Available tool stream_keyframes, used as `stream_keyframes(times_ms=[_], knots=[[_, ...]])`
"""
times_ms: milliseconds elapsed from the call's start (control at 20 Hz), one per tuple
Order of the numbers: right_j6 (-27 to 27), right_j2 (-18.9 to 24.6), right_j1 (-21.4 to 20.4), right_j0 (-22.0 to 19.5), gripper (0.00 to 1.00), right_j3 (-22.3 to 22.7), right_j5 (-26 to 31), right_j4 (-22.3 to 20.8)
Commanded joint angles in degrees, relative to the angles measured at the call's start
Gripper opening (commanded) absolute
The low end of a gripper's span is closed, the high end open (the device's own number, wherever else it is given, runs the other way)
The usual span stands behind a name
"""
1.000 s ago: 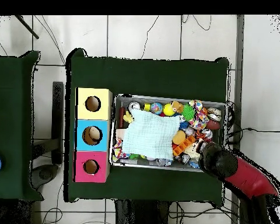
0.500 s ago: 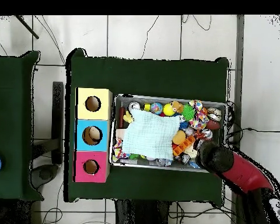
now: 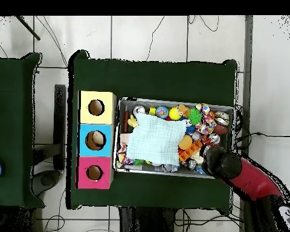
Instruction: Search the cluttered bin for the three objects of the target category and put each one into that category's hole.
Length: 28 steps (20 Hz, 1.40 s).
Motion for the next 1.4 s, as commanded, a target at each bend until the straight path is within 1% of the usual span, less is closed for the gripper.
stream_keyframes(times_ms=[50, 350, 450, 500, 700, 900, 1200, 1300, 1400], knots=[[7.2, 2.0, -2.4, 0.4, 1.0, 5.6, 7.9, 1.3], [7.5, 1.3, -4.6, 1.0, 1.0, 7.7, 9.4, 1.2], [7.5, 1.3, -4.7, 0.9, 1.0, 8.3, 9.4, 1.2], [7.6, 1.4, -4.6, 0.7, 1.0, 8.6, 8.4, 1.0], [8.1, 2.5, -2.5, -0.4, 1.0, 9.4, 5.5, 1.1], [8.7, 3.5, -0.1, -1.4, 1.0, 9.7, 0.7, 0.7], [8.7, 3.2, 2.0, -1.3, 1.0, 8.1, -1.0, 0.3], [8.7, 2.1, 2.3, -0.7, 1.0, 7.6, -1.3, -0.4], [8.4, 0.7, 2.3, 0.2, 1.0, 7.0, -0.3, -0.9]])
